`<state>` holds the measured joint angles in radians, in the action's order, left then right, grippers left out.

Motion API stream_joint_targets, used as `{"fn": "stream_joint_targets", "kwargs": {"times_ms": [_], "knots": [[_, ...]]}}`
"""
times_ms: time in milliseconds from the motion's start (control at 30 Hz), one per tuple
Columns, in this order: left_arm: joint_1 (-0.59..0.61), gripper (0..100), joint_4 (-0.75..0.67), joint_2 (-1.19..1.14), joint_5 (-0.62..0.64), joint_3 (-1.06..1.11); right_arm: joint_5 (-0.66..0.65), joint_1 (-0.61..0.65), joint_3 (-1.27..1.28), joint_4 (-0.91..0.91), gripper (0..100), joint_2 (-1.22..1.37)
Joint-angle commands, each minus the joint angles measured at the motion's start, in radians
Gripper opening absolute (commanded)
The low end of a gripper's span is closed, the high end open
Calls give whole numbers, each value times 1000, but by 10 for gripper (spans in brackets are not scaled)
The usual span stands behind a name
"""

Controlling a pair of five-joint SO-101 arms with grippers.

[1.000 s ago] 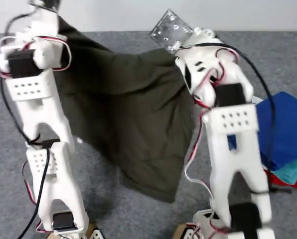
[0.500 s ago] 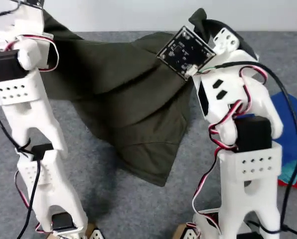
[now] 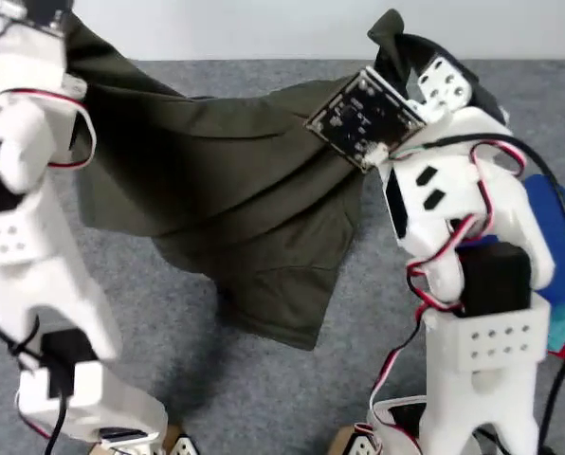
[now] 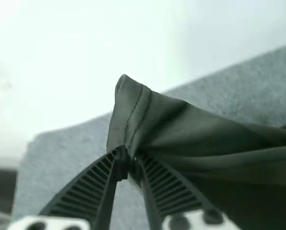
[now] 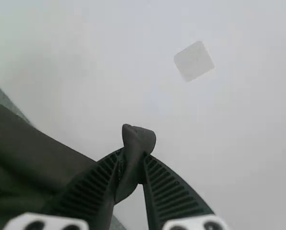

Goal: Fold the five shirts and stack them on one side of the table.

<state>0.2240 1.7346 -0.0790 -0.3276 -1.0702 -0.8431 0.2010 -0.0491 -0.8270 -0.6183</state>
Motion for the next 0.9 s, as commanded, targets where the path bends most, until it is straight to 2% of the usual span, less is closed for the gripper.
{"fn": "stream_joint_targets", "kwargs": {"times_ms": [0,167,267,367,467,600,733,867], "knots": [[3,4,-41,87,-8,-59,-11,-4,-91,7,10,-47],[54,5,-212,115,9,-113,-87,-4,-117,13,10,-79],[84,5,-269,112,37,-125,-94,-5,-124,56,9,-107],[89,5,-238,106,-20,-111,-147,-18,-124,87,9,-137],[86,5,-127,114,-92,-81,-175,-24,-124,102,9,-157],[94,5,26,120,-95,-81,-178,-25,-123,90,9,-170],[164,5,23,186,-95,-50,-178,-21,-123,45,9,-177],[170,40,23,282,-95,122,-178,-21,-121,8,9,-176]]}}
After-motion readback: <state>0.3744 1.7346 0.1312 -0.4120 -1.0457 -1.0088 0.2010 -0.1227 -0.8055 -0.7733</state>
